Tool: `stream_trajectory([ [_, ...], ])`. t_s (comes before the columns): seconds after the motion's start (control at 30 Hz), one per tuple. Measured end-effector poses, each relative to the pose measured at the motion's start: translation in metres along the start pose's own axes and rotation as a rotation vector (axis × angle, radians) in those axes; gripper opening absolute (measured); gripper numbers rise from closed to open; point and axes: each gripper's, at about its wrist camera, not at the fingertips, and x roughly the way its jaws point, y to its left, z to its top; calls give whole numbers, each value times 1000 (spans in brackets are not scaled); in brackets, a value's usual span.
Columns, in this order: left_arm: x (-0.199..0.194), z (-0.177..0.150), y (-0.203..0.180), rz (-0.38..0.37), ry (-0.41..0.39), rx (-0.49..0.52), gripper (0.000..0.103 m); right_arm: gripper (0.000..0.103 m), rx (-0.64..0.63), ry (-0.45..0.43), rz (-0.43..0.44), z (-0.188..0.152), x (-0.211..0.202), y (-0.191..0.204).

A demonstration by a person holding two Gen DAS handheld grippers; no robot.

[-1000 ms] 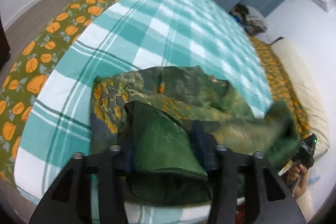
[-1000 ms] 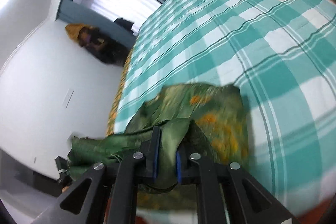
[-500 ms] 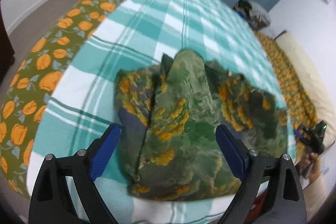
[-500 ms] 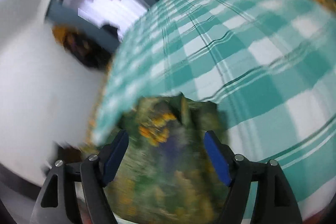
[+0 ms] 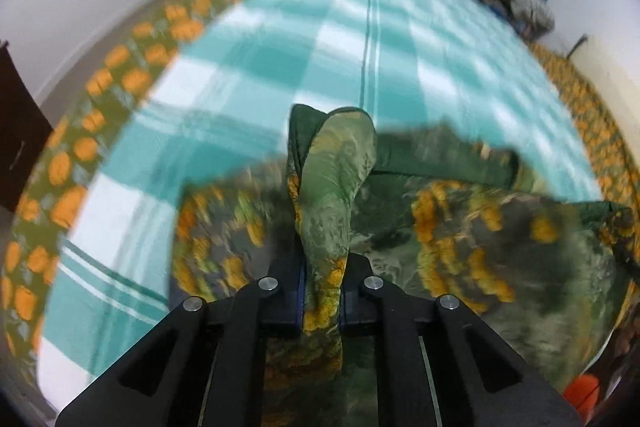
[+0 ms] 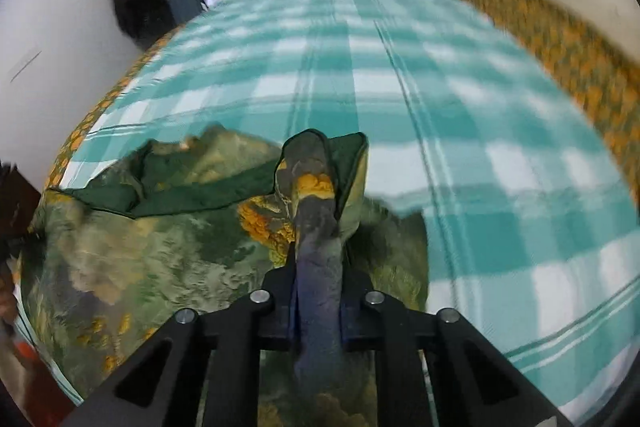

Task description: Fold large clothes

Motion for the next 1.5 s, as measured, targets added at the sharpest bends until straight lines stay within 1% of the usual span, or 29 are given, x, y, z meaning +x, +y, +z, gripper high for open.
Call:
stream_trajectory([
  [0.07,-23,19,0,-8,-78,-11,9,13,-7,-64,-7,19,-13,1],
  [0.1,-32,30,-3,-16,-118,-8,9,13,-7,-117,-8,34,-21,1],
  [0.17,-45,50,-11,12,-197,13,9,13,-9,-180,-4,57,-26,2],
  [0.27,-39,66,-21,62,-279,41,9,13,-36,-257,-43,80,-24,5],
  [0.33,-17,63,-29,122,-305,93,9,13,-76,-282,-94,84,-8,6],
  [0.4,17,51,-33,180,-264,134,9,13,-82,-242,-117,78,17,2],
  [0.5,73,18,-22,231,-168,162,10,13,-78,-116,-142,48,72,-5],
  [0.57,89,0,-11,219,-150,148,13,13,-70,-53,-147,27,97,-10],
  [0.6,94,-8,-5,202,-155,134,14,13,-50,-14,-125,14,112,-14],
  [0.63,95,-9,-3,188,-165,122,15,13,-31,16,-102,3,125,-18],
  [0.67,96,-9,-1,174,-170,115,16,13,-17,19,-96,-3,130,-21],
  [0.77,104,-6,4,137,-154,97,17,14,33,-15,-81,-16,134,-26],
  [0.93,107,-6,6,96,-151,73,17,16,53,3,-54,-16,141,-34],
  [1.03,108,-6,10,72,-154,57,17,16,49,1,-65,-14,145,-30],
  [1.13,108,-7,9,73,-159,57,17,16,42,-3,-73,-16,144,-28],
  [1.5,108,-8,10,64,-163,50,18,16,58,-11,-56,-19,143,-30],
])
